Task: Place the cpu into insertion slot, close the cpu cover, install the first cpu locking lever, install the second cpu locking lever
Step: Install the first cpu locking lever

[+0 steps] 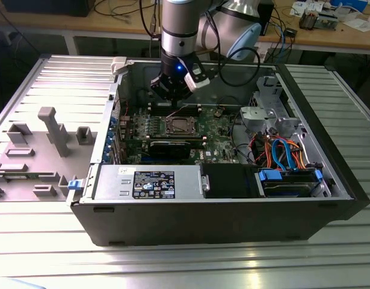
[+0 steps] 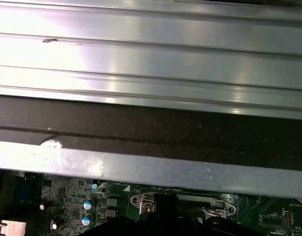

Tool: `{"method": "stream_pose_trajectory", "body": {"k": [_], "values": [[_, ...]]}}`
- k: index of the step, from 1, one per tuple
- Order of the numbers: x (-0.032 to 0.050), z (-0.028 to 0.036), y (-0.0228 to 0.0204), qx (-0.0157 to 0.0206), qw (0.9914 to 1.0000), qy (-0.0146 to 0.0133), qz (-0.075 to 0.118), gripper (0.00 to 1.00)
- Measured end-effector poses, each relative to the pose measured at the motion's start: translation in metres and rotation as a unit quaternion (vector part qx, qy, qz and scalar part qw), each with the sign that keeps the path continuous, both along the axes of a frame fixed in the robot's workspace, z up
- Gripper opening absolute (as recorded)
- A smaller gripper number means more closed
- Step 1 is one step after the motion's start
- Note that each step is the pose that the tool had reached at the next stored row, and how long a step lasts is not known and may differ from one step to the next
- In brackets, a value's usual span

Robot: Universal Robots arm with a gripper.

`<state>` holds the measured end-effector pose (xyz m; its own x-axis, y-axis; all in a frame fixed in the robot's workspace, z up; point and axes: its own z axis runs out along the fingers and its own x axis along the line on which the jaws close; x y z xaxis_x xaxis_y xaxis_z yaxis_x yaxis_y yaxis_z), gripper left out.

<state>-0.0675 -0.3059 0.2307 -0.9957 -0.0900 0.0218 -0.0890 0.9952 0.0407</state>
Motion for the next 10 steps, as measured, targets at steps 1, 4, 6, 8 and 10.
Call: {"method": "stream_pose_trajectory", "body": {"k": [1, 4, 6, 8, 10], "values": [[0.0, -0.0005, 0.0004, 0.0001, 1.0, 0.0, 0.0, 0.11], [0.0, -0.0018, 0.0026, 0.0, 1.0, 0.0, 0.0, 0.11], [0.0, -0.0026, 0.0037, 0.0, 1.0, 0.0, 0.0, 0.11], [0.0, -0.0033, 0.0051, 0.0, 1.0, 0.0, 0.0, 0.11], [0.0, -0.0045, 0.0066, 0.0001, 1.0, 0.0, 0.0, 0.11]]}}
